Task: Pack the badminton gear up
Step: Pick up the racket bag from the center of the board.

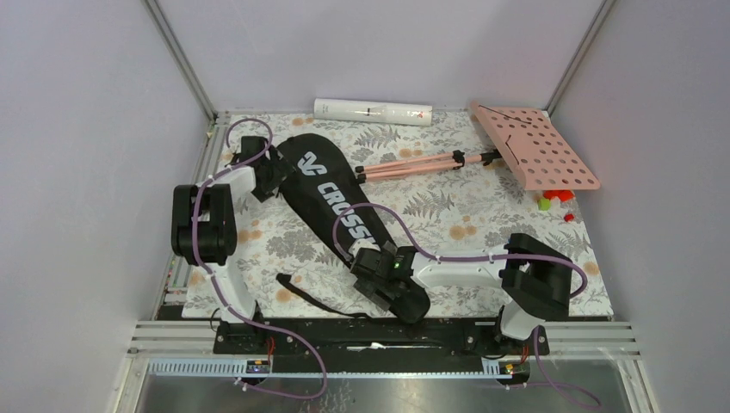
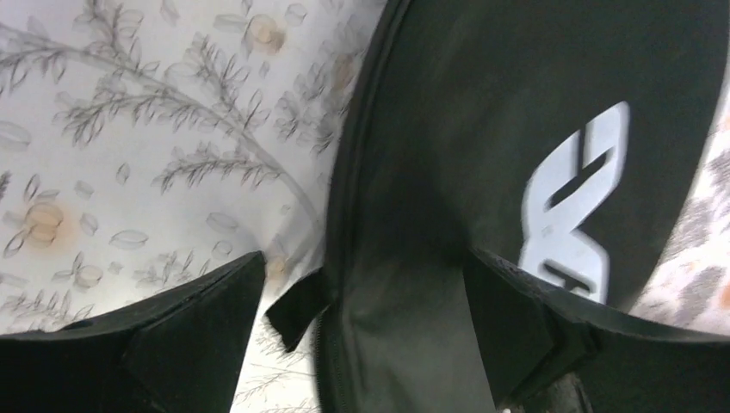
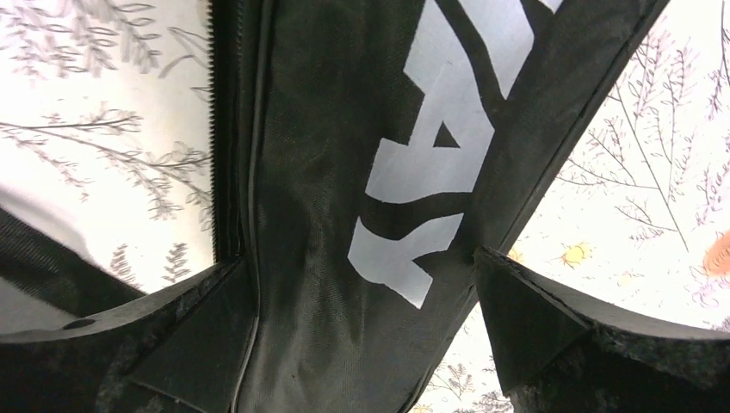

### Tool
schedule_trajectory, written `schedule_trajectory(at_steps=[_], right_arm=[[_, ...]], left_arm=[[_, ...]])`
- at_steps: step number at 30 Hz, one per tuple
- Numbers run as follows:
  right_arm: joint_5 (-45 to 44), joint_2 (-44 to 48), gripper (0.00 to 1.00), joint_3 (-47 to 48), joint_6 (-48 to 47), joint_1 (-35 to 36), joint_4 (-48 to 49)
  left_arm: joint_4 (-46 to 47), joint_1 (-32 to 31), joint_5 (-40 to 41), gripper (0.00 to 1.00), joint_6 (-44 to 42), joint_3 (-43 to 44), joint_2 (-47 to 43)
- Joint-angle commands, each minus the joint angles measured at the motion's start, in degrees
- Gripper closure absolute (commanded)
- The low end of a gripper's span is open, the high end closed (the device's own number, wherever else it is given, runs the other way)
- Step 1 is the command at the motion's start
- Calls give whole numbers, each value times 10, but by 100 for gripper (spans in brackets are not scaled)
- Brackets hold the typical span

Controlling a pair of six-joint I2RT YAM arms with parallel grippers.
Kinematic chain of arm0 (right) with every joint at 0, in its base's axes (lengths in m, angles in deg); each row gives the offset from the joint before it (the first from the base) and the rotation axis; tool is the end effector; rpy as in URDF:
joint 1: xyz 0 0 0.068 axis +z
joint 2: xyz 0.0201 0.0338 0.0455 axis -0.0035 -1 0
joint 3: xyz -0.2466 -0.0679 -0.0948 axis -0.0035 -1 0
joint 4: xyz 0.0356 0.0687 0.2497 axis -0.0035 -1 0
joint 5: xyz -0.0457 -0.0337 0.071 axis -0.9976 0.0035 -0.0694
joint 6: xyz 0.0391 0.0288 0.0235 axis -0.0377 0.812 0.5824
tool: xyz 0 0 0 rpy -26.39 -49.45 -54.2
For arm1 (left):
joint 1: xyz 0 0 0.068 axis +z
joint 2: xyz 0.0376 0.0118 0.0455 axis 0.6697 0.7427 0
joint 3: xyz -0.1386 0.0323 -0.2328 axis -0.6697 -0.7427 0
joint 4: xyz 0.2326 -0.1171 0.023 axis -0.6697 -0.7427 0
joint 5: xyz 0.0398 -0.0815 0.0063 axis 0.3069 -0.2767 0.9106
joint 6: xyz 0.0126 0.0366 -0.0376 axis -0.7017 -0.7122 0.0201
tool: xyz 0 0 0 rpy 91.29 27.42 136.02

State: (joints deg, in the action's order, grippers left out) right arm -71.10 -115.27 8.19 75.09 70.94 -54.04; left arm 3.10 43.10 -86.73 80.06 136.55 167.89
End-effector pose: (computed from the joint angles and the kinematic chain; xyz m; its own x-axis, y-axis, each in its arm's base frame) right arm 0.1118 0.2890 0.1700 -0.4610 -0.7753 -0.4316 -0.7942 0.5775 -0.1890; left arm 0.3859 0.0075 0.1691 -0.5761 -0.6782 -0.4563 -0.5481 0.7346 -0.3998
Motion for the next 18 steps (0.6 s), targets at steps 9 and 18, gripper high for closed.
schedule_trajectory(at_steps=[9, 18], right_arm=[[-59, 0, 0, 9, 12, -42, -25], [-25, 46, 0, 38, -121, -46, 70]], left_arm=[[46, 29, -113, 84, 12, 61, 81], [-48, 25, -30, 100, 38, -20, -47]])
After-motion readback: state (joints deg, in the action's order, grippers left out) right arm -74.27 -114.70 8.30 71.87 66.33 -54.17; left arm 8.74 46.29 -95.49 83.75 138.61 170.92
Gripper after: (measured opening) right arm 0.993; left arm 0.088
